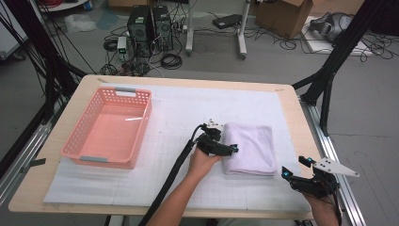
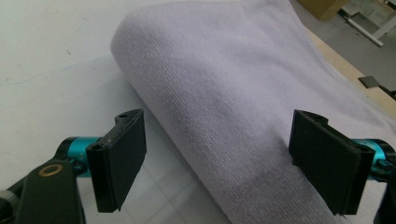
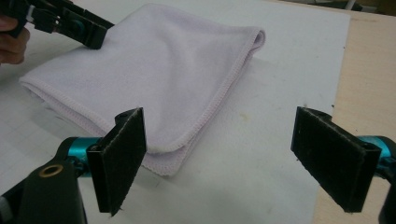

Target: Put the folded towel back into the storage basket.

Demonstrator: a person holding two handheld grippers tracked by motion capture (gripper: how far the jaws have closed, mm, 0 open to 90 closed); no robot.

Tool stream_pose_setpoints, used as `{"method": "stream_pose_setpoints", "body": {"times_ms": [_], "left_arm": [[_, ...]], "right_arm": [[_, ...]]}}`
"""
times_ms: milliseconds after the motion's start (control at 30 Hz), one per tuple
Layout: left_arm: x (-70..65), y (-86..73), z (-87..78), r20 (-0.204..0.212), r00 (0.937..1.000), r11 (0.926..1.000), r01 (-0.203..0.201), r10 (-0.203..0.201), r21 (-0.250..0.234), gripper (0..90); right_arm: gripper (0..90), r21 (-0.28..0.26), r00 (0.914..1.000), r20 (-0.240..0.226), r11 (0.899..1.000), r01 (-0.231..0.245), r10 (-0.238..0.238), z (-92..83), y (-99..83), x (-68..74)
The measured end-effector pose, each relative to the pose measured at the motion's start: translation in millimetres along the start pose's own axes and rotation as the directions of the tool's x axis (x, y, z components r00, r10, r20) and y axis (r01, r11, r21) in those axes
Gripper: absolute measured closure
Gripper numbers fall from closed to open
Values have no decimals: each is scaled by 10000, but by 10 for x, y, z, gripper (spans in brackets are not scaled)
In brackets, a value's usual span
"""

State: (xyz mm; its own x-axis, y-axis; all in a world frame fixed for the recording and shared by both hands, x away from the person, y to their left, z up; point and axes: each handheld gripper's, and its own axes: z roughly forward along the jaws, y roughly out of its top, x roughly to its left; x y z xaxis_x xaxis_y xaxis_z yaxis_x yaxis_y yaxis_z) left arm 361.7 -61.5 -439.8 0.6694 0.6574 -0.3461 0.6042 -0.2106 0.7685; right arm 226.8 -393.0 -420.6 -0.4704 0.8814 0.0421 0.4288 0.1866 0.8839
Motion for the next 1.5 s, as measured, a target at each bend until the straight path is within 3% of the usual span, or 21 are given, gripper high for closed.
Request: {"method": "stream_pose_setpoints", "body": {"times_ms": [133, 333, 400, 467, 567, 767, 933, 1033, 1267, 1500], "left_arm": [[-4, -36, 103, 82, 9999, 9987, 101, -105, 506, 200], [-12, -41, 123, 108, 9998, 9980, -188, 182, 597, 264], [-18, -48, 121, 545, 9983, 9967, -267, 226, 765, 413], [-42, -59, 128, 534, 9974, 9956, -520, 479, 783, 527], [-5, -55, 123, 826, 9966, 9967, -27, -40, 809, 611], [35, -65, 91, 1244, 9922, 9986, -20, -48, 537, 719], [37, -57, 0, 1560, 9844, 9966, -821, 812, -7, 734], [24, -35, -66, 1739, 9788, 9937, -1012, 1080, -475, 735], [63, 10, -321, 1875, 9575, 9720, -1977, 2192, -1269, 735], [168, 35, -671, 1917, 9303, 9400, -2739, 3126, -2034, 735]], "right_arm": [[169, -11, 10000, -36, 10000, 31, -31, 11, 5, 14], [169, -5, 9999, -73, 10000, 73, -73, 17, 10, 22], [169, 9, 10000, -79, 10000, 37, -37, 23, 9, 27], [169, 20, 9999, -91, 10000, 75, -75, 28, 10, 30], [169, 44, 10000, -85, 10000, 46, -45, 23, 14, 36], [170, -27, 9999, -100, 10000, 27, -27, 10, 15, 26], [170, -85, 10000, -85, 10000, -35, 34, -6, 12, 16], [170, -94, 10000, -70, 10000, -9, 9, -12, 8, 10], [169, -89, 10000, -71, 10000, -18, 18, -16, 11, 18], [170, -93, 9999, -128, 9999, 87, -88, 4, 21, 40]]}}
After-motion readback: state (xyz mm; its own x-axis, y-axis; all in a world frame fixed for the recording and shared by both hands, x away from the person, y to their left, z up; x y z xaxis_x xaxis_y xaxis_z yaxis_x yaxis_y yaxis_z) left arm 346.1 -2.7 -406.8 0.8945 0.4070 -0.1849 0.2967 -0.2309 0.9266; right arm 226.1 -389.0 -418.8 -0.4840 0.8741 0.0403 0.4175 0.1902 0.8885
